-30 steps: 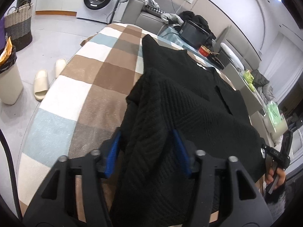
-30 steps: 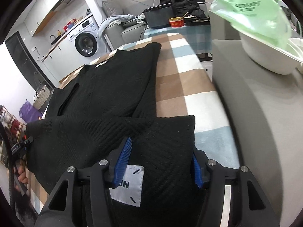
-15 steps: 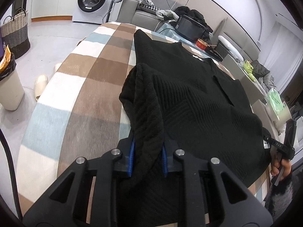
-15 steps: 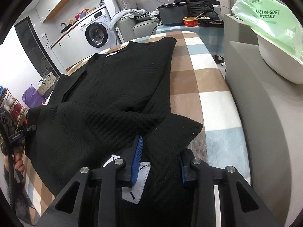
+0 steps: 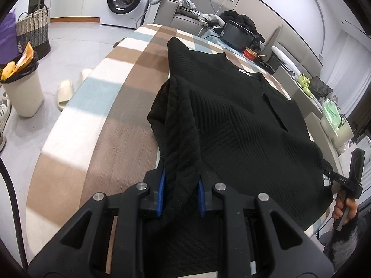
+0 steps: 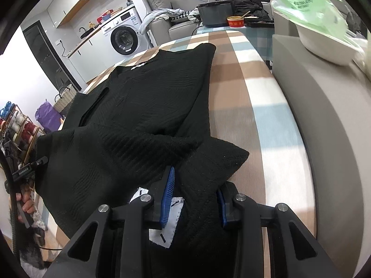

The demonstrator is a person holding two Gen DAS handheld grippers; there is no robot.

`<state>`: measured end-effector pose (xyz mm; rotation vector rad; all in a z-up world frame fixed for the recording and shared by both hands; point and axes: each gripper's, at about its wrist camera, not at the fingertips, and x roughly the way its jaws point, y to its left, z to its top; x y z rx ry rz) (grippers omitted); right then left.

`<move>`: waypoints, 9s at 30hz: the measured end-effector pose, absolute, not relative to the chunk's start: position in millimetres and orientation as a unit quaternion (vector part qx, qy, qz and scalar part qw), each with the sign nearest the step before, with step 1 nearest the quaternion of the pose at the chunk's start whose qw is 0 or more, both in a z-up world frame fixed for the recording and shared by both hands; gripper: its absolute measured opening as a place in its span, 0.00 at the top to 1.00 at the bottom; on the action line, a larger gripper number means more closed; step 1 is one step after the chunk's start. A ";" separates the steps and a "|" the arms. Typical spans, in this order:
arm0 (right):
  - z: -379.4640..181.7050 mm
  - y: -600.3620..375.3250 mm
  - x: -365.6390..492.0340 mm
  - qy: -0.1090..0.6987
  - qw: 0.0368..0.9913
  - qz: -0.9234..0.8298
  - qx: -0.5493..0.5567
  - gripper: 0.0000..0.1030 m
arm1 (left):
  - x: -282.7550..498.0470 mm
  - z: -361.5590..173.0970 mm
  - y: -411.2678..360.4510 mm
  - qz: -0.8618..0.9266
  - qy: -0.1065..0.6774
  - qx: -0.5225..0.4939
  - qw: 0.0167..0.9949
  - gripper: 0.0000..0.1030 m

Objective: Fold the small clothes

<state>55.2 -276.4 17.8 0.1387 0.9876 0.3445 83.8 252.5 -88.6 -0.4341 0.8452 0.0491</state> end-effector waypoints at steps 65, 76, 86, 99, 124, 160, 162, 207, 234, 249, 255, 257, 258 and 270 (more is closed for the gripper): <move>21.0 -331.3 -29.3 0.522 0.832 0.170 0.084 0.83 | 17.5 -77.2 243.0 0.056 0.456 -0.198 0.866 0.70; 53.9 -346.6 -81.1 0.430 0.845 0.267 0.172 0.93 | 12.9 -73.2 244.8 0.041 0.451 -0.201 0.868 0.70; 29.6 -347.2 -45.1 0.479 0.845 0.189 0.147 0.59 | 9.1 -69.9 246.0 0.031 0.441 -0.211 0.872 0.70; 30.2 -331.4 12.9 0.456 0.853 0.196 0.164 0.56 | 37.9 -61.4 248.8 0.024 0.415 -0.221 0.882 0.70; 31.7 -318.4 -16.1 0.447 0.868 0.196 0.089 0.91 | 54.6 -66.5 232.6 0.004 0.411 -0.233 0.881 0.85; 68.8 -324.8 20.6 0.375 0.880 0.208 0.202 0.89 | 14.0 -59.2 294.0 0.007 0.364 -0.306 0.880 0.89; 62.3 -326.3 18.4 0.389 0.875 0.209 0.199 0.74 | 6.0 -64.4 287.3 0.001 0.368 -0.304 0.878 0.66; 125.0 -316.8 54.7 0.230 0.889 0.235 0.318 0.96 | 95.2 10.4 314.4 -0.053 0.265 -0.334 0.903 0.97; 46.0 -255.4 235.9 0.443 0.888 0.086 0.087 0.45 | 255.6 -76.1 334.7 0.019 0.377 -0.291 0.879 0.45; 37.1 -242.4 280.8 0.427 0.891 0.139 0.073 0.92 | 258.8 -74.8 332.8 0.018 0.391 -0.259 0.883 0.43; 91.5 -278.0 274.2 0.309 0.935 0.075 0.157 0.94 | 258.2 -71.3 335.3 0.019 0.383 -0.264 0.885 0.43; 84.1 -277.9 284.7 0.325 0.932 0.052 0.153 0.94 | 258.2 -69.8 335.8 0.017 0.381 -0.266 0.885 0.42; 74.2 -277.8 292.9 0.346 0.925 0.034 0.155 0.94 | 257.6 -68.1 335.5 0.017 0.381 -0.265 0.886 0.40; 35.1 -273.0 300.6 0.408 0.903 0.027 0.134 0.92 | 307.1 -63.3 308.4 0.013 0.383 -0.163 0.909 0.40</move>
